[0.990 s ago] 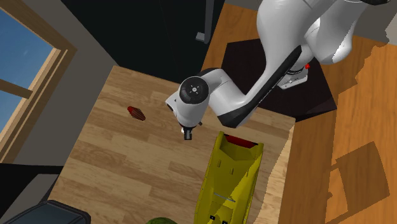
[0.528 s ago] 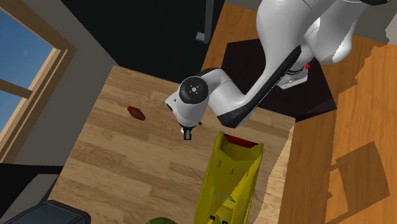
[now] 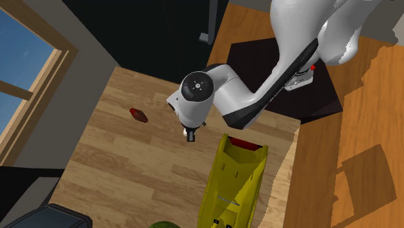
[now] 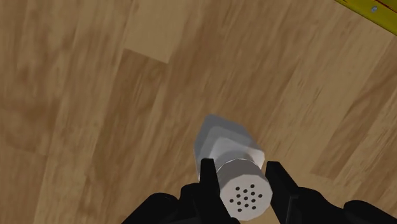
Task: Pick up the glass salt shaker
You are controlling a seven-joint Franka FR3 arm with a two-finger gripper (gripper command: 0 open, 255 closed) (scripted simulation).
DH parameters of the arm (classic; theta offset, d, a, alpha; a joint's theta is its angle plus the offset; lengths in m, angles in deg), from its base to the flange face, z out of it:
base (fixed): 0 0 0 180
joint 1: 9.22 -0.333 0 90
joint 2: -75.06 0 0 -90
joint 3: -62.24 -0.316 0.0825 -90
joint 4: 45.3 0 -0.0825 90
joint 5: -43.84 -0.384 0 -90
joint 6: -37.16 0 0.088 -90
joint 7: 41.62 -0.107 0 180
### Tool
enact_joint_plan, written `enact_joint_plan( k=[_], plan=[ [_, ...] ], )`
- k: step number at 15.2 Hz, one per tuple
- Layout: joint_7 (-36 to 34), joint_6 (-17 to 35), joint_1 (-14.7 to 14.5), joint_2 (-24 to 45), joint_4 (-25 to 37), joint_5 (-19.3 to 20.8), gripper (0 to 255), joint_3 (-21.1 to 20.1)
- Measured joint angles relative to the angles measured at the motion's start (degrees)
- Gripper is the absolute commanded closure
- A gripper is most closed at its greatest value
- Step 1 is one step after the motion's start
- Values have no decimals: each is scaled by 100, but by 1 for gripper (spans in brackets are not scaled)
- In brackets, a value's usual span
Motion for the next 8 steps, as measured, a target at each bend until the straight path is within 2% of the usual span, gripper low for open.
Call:
enact_joint_plan(
  k=[8],
  plan=[
    [106, -547, 39, -366, 199, -179, 255, -45]
  ],
)
